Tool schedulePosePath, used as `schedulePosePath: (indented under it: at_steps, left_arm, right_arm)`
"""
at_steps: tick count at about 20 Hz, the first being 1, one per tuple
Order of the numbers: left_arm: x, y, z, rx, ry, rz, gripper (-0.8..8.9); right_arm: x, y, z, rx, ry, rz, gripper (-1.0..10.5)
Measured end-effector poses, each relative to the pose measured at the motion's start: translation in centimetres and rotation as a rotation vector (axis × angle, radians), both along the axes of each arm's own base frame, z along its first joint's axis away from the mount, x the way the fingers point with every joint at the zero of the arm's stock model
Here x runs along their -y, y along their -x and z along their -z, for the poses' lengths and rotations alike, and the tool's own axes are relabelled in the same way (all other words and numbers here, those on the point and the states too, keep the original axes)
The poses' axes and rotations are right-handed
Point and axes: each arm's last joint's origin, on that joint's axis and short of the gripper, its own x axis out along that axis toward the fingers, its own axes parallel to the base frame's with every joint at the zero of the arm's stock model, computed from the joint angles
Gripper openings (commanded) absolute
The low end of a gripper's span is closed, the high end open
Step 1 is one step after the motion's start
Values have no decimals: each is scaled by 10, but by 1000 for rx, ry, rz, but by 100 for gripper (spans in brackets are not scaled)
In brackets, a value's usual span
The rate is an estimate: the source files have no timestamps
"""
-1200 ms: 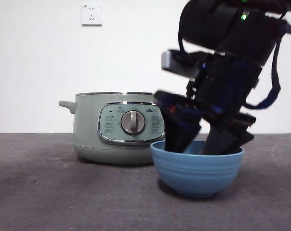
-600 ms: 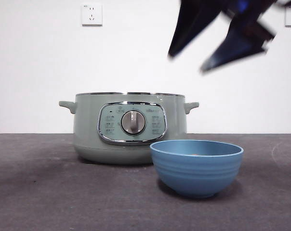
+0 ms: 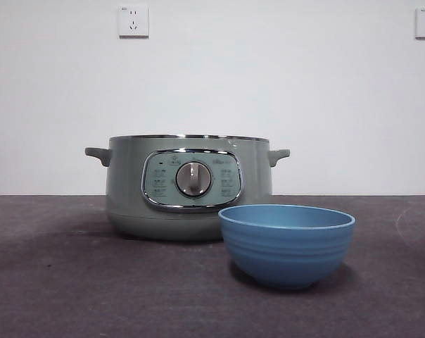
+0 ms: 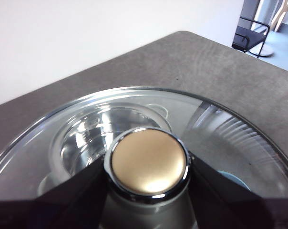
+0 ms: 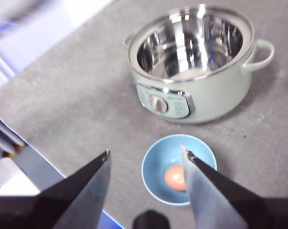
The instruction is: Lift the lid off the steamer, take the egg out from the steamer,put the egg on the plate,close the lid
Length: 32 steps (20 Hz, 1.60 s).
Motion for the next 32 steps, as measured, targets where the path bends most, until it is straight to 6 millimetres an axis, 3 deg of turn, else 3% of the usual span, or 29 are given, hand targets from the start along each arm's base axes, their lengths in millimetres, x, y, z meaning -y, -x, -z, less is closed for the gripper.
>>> schedulePosePath:
  at_steps: [7, 10, 12, 14, 22, 32]
  left_arm:
    - [48, -101, 46, -4, 0, 16, -8]
    - [62, -131, 68, -1, 1, 17, -8]
    - [70, -147, 82, 6, 3, 16, -8]
    - [76, -160, 94, 23, 7, 7, -8]
    - [88, -189, 141, -42, -33, -18, -8]
    - [91, -195, 148, -32, -33, -25, -8]
  right_arm:
    - [4, 4, -2, 5, -29, 8, 262]
    - [4, 4, -2, 2, -34, 11, 268]
    - [4, 4, -2, -3, -38, 14, 371]
    - [4, 4, -2, -8, -43, 17, 388]
    - [5, 5, 1, -45, -38, 27, 388]
    - [5, 6, 2, -64, -25, 29, 387]
